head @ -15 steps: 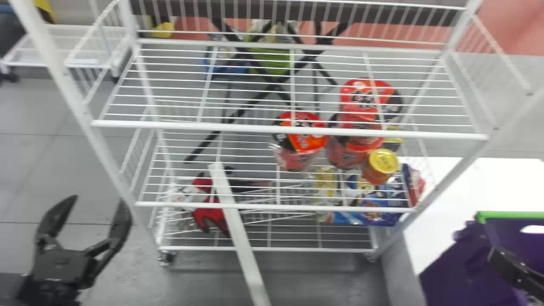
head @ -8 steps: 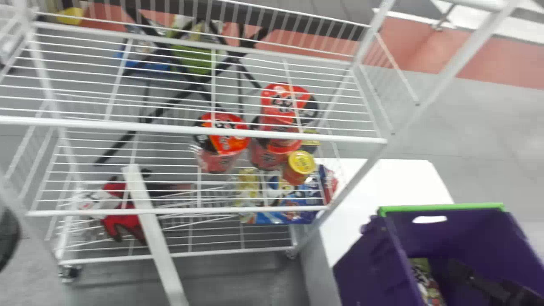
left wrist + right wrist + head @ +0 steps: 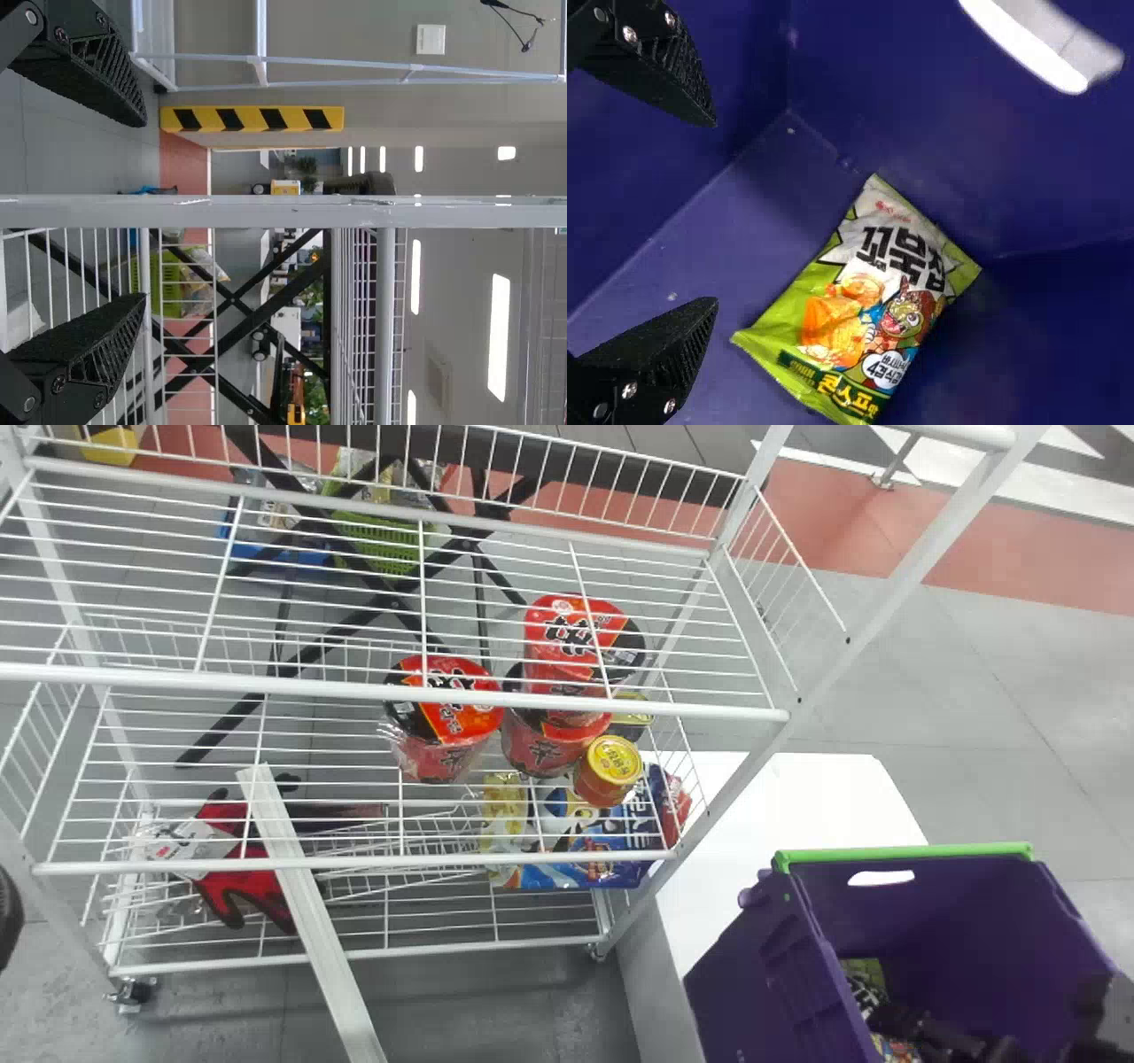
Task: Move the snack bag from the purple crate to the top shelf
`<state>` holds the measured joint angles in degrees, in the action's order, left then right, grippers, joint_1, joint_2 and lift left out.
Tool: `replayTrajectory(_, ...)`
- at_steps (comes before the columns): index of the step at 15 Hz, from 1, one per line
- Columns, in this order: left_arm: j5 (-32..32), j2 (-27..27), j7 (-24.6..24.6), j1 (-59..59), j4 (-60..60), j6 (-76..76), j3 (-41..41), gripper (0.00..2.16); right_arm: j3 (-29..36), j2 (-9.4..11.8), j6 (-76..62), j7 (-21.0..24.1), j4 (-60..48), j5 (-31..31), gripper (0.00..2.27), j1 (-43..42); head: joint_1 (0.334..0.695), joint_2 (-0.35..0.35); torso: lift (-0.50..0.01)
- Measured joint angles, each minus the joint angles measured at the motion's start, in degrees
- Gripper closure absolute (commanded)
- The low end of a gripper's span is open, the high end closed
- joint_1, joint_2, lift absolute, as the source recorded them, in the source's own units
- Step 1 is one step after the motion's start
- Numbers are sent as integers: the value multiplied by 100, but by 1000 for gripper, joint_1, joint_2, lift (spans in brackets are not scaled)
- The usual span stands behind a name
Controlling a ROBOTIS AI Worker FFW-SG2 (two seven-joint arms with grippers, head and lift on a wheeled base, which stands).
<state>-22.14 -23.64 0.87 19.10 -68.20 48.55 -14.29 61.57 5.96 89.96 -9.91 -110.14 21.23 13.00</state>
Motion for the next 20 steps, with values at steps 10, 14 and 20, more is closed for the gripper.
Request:
replayTrajectory(10,43,23,18,60,9,-3,4,130,-588,1455,-1309,24,3339,-860,103,-1195,695,-350,-452)
replayTrajectory(14,66,4,31,90,24,-17,20,130,-751,2008,-2139,35,4619,-1242,103,-1708,695,-350,-452)
replayTrajectory(20,87,8,36,112,32,-18,23,130,-1427,2109,-3891,16,6183,-1340,107,-1997,695,-350,-452)
